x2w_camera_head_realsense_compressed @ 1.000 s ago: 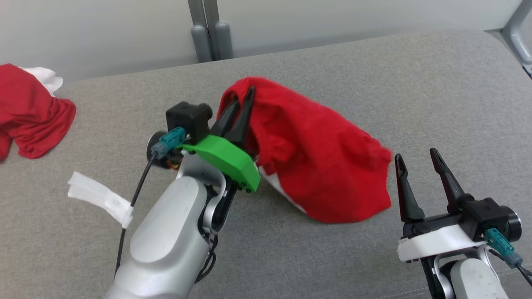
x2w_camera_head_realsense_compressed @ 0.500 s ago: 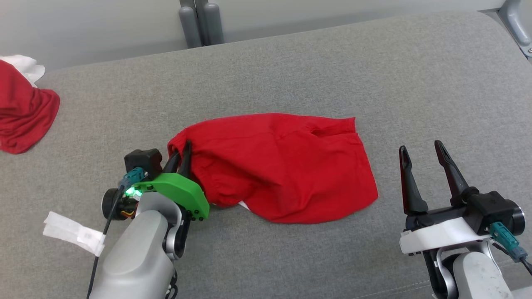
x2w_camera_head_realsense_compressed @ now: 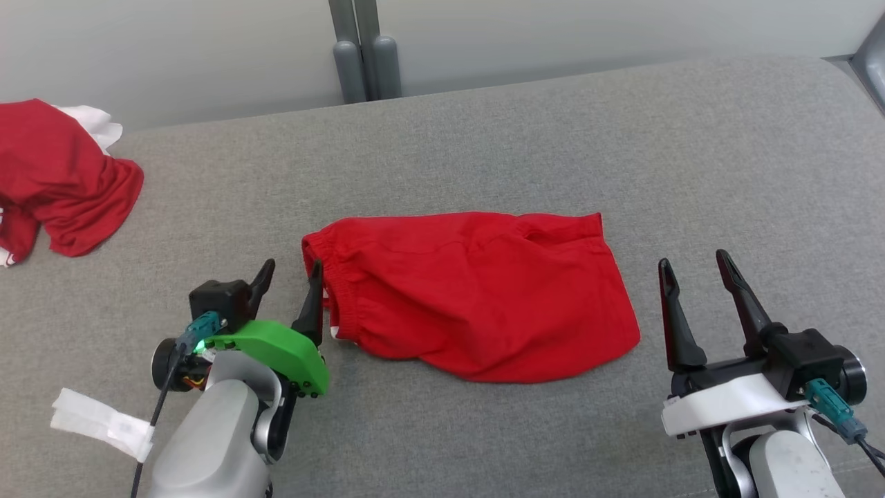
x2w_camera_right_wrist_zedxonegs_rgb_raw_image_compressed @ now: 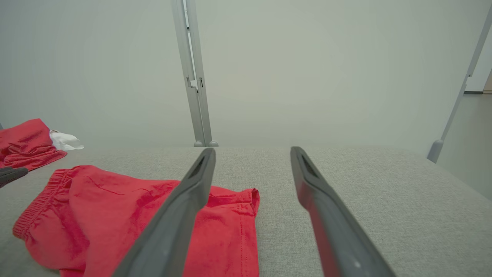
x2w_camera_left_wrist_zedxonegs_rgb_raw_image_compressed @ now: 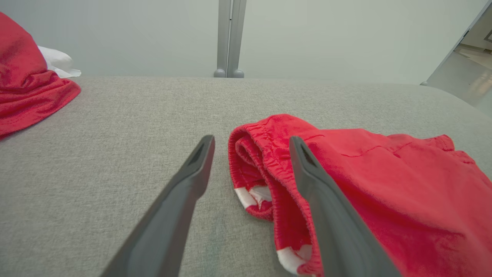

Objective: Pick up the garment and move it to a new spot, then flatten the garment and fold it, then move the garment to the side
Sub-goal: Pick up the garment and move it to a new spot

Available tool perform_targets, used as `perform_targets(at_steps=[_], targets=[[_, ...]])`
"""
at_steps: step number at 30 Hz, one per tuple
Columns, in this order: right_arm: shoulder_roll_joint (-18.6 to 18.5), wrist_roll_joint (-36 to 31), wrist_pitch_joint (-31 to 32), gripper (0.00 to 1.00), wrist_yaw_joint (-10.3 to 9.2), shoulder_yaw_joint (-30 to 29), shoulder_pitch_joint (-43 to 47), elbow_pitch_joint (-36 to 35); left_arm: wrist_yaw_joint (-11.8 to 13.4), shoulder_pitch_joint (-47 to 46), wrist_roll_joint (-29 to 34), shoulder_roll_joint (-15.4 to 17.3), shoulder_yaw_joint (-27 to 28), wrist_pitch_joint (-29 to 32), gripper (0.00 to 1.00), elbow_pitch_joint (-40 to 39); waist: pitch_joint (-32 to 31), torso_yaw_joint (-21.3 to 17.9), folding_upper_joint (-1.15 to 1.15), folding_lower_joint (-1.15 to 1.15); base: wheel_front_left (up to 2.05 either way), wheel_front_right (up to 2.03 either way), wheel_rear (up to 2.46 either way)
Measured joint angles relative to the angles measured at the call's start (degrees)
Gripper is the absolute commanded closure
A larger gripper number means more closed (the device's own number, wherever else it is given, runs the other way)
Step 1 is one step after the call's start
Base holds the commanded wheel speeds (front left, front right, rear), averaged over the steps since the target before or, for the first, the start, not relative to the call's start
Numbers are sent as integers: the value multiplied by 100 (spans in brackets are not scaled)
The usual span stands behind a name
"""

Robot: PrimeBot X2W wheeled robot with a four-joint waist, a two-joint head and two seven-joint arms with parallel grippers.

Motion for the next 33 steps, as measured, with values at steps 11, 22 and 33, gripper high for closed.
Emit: perform_targets(at_steps=[11,22,33], targets=[[0,-89,0,0,0,24,227,51,148,1522,706,144,817,-15,0,-1954,-494,264,0,0,0,0,0],[-1,32,0,0,0,-86,457,132,349,2893,1059,-267,1538,-16,0,-3144,-713,495,0,0,0,0,0],[0,241,0,0,0,-47,586,302,290,3221,1357,-456,1748,-15,0,-3299,-768,536,0,0,0,0,0]])
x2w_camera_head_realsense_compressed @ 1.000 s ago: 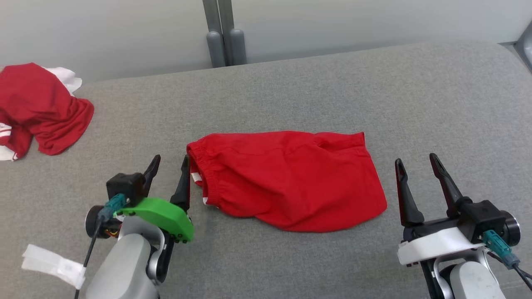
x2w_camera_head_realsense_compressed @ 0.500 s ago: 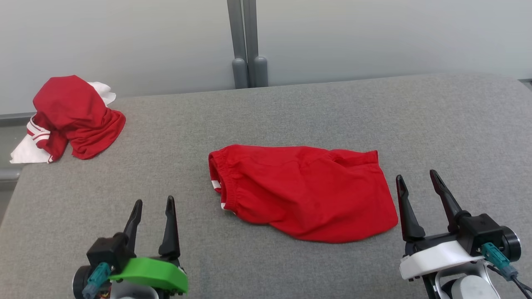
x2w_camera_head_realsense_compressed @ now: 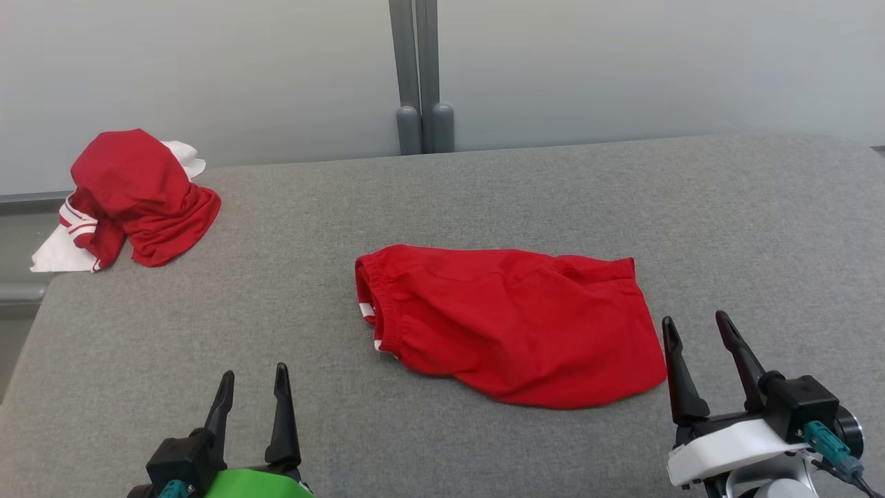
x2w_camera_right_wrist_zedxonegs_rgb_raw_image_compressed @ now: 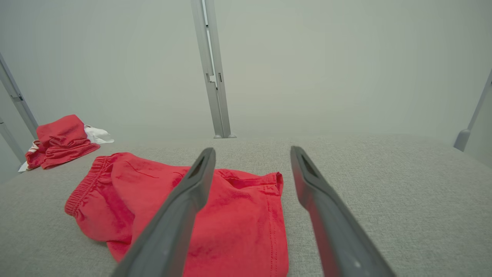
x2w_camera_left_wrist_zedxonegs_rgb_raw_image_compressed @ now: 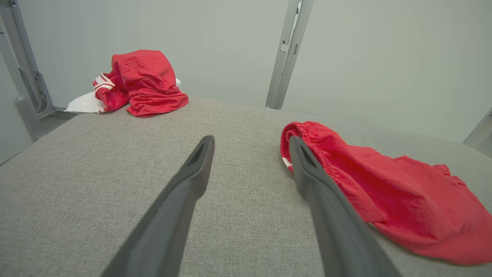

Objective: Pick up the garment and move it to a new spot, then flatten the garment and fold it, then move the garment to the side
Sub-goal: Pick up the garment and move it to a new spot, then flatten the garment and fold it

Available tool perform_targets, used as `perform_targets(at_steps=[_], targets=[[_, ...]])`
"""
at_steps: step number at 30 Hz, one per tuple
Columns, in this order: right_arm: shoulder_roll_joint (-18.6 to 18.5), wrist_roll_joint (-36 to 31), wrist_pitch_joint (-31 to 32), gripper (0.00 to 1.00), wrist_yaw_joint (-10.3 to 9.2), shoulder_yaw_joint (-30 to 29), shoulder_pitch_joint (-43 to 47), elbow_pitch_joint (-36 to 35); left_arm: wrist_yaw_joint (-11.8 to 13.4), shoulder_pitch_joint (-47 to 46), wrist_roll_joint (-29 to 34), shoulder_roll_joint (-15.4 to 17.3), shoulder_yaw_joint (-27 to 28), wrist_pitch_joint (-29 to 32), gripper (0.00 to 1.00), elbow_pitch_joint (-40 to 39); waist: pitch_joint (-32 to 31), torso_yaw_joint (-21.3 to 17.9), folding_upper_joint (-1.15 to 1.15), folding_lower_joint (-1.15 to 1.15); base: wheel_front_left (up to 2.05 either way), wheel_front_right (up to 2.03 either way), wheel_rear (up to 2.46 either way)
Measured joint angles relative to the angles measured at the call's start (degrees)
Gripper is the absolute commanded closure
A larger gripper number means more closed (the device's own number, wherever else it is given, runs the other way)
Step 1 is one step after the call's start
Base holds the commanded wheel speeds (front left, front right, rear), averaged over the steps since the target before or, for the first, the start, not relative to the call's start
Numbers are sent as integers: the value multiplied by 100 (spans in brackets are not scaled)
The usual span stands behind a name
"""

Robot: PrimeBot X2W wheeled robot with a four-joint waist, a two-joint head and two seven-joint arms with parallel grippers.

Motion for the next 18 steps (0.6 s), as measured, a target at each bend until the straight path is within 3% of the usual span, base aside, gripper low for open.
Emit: perform_targets(at_steps=[18], targets=[[0,21,0,0,0,30,-15,144,-168,-4,134,-51,33,-1,0,216,60,-28,0,0,0,0,0]])
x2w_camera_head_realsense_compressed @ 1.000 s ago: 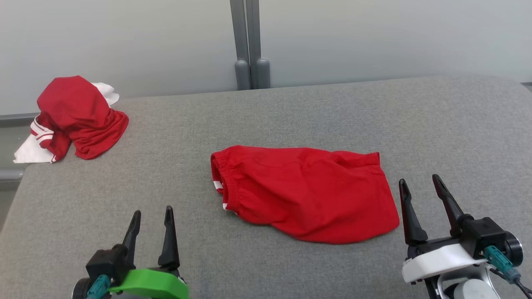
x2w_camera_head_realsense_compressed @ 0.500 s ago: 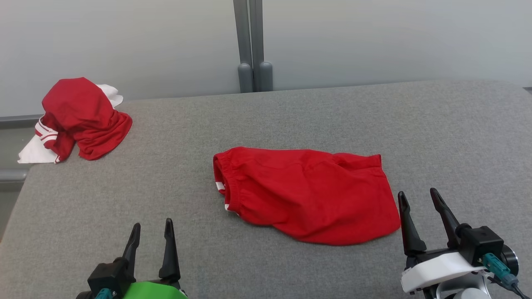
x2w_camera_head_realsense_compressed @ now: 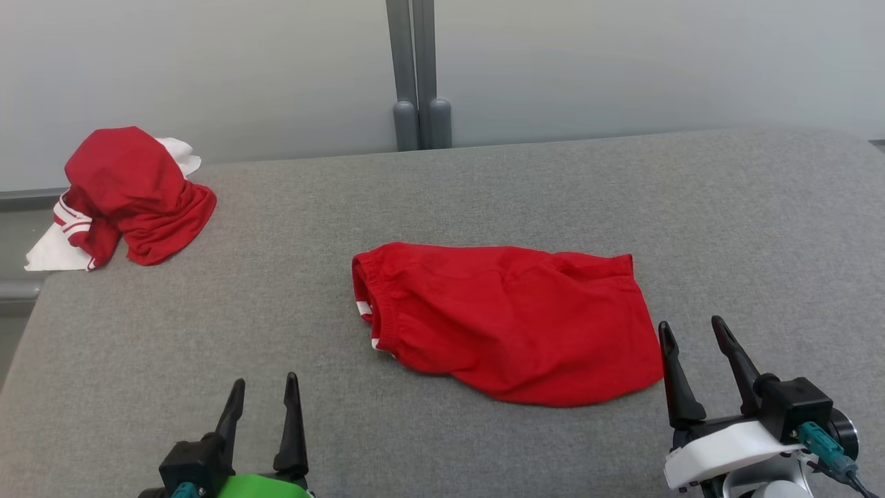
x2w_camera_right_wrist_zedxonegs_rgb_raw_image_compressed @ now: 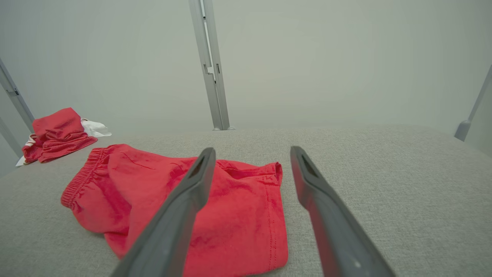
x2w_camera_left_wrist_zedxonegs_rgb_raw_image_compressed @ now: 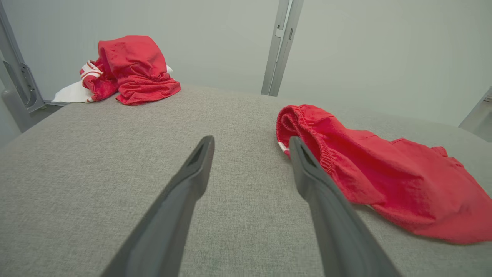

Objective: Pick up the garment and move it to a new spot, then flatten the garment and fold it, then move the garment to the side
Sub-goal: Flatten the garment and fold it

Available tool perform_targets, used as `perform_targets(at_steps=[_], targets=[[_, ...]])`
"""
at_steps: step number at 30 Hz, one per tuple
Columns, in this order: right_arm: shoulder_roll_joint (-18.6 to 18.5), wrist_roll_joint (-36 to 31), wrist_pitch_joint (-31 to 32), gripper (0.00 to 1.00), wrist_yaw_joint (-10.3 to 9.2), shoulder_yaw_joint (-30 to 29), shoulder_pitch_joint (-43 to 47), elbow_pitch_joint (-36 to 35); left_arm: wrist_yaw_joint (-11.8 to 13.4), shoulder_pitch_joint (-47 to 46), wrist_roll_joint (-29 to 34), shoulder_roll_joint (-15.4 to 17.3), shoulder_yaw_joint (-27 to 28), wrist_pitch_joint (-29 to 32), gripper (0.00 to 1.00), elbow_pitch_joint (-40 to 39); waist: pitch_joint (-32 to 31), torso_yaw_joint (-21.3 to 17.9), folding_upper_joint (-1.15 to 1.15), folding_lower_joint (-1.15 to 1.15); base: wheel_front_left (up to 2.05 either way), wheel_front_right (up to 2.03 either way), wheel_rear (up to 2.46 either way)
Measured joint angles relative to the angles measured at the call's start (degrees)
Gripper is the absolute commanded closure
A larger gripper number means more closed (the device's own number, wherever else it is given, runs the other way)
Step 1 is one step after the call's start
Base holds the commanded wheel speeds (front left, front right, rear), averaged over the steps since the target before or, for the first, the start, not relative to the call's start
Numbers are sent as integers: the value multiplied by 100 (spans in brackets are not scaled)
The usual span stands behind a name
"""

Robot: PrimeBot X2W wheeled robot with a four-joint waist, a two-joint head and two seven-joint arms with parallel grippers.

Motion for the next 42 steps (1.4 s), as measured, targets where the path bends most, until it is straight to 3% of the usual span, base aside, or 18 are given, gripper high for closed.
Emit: perform_targets(at_steps=[14,26,28,29,35,42], targets=[[-1,-22,0,0,0,68,-195,9,-326,-905,111,-12,-632,223,0,1031,344,-470,0,0,0,0,0],[-2,20,0,0,0,79,-468,-79,-356,-1800,15,23,-642,447,0,1945,982,-964,0,0,0,0,0],[-2,24,0,0,0,47,-469,-79,-400,-1837,7,23,-699,439,62,1998,1056,-1029,0,0,0,0,0],[-2,25,0,0,0,31,-470,-78,-426,-1848,8,22,-733,415,99,2008,1090,-1060,0,0,0,0,0],[-2,45,0,0,0,-64,-468,-74,-530,-1829,-19,23,-905,185,100,1688,1121,-1060,0,0,0,0,0],[-1,48,0,0,0,-86,-420,-38,-554,-1181,-52,55,-1073,86,100,439,941,-797,0,0,0,0,0]])
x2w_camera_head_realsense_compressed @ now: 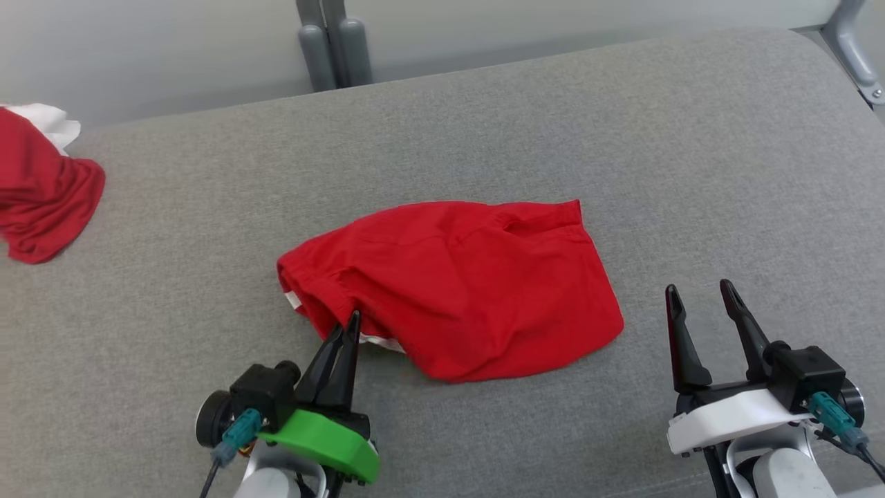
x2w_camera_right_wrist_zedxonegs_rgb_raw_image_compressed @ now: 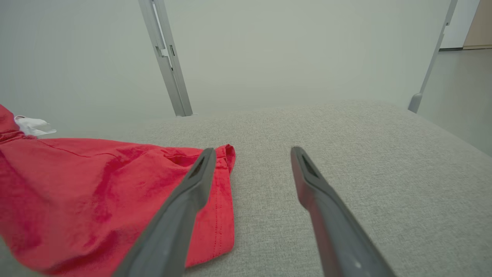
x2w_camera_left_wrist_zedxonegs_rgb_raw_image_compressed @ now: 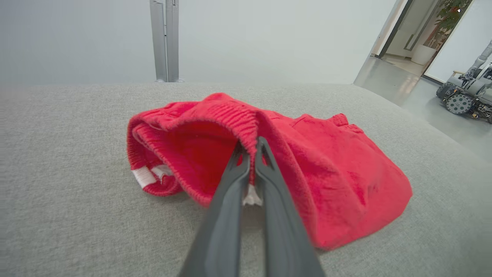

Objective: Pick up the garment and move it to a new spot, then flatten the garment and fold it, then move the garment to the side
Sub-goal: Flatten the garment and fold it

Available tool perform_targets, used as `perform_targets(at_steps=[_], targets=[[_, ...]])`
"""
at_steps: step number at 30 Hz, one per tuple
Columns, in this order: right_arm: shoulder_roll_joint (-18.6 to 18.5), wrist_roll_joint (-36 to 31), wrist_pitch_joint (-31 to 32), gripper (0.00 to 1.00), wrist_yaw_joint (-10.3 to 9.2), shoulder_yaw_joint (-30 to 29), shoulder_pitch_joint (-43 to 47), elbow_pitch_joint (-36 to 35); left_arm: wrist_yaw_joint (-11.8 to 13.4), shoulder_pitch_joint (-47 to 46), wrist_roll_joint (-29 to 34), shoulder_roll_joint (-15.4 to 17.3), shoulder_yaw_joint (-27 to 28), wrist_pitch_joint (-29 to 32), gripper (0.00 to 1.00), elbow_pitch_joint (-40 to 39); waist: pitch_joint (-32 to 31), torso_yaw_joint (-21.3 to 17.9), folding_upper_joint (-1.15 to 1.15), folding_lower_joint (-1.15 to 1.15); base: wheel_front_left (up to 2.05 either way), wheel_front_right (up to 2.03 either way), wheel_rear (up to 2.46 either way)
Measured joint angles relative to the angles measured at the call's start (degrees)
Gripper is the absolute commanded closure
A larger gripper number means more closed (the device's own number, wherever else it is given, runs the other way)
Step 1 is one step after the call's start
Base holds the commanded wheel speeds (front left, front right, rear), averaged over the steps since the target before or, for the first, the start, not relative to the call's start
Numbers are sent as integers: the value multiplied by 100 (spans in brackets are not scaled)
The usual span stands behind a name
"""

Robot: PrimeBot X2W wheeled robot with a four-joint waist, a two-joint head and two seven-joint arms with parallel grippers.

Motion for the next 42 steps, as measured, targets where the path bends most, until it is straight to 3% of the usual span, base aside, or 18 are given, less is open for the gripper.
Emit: perform_targets(at_steps=[7,11,16,25,36,37,38,39,40,42], targets=[[0,0,0,0,0,47,23,23,30,444,-281,9,-134,546,100,-1365,-193,237,0,0,0,0,0],[1,10,0,0,1,142,5,29,140,319,-331,56,-58,798,100,-1419,-209,213,0,0,0,0,0],[0,20,0,0,1,164,-58,42,212,-252,-457,85,178,959,100,-772,-107,60,0,0,0,0,0],[-1,85,0,0,0,154,-180,3,314,-1372,-535,415,673,855,100,762,256,-362,0,0,0,0,0],[-2,114,0,0,0,164,-252,0,327,-1972,-682,560,890,528,100,2059,640,-662,0,0,0,0,0],[-2,112,0,0,0,170,-258,1,326,-1997,-690,552,888,483,87,2140,647,-657,0,0,0,0,0],[-1,105,0,0,0,181,-265,4,324,-2026,-692,538,893,427,61,2230,649,-644,0,0,0,0,0],[-1,97,0,0,0,192,-270,7,318,-2053,-702,519,892,378,22,2319,645,-624,0,0,0,0,0],[-1,86,0,0,0,194,-272,11,305,-2069,-706,502,889,345,0,2372,638,-605,0,0,0,0,0],[-1,54,0,0,0,200,-277,22,292,-2092,-705,467,872,236,0,2513,613,-551,0,0,0,0,0]])
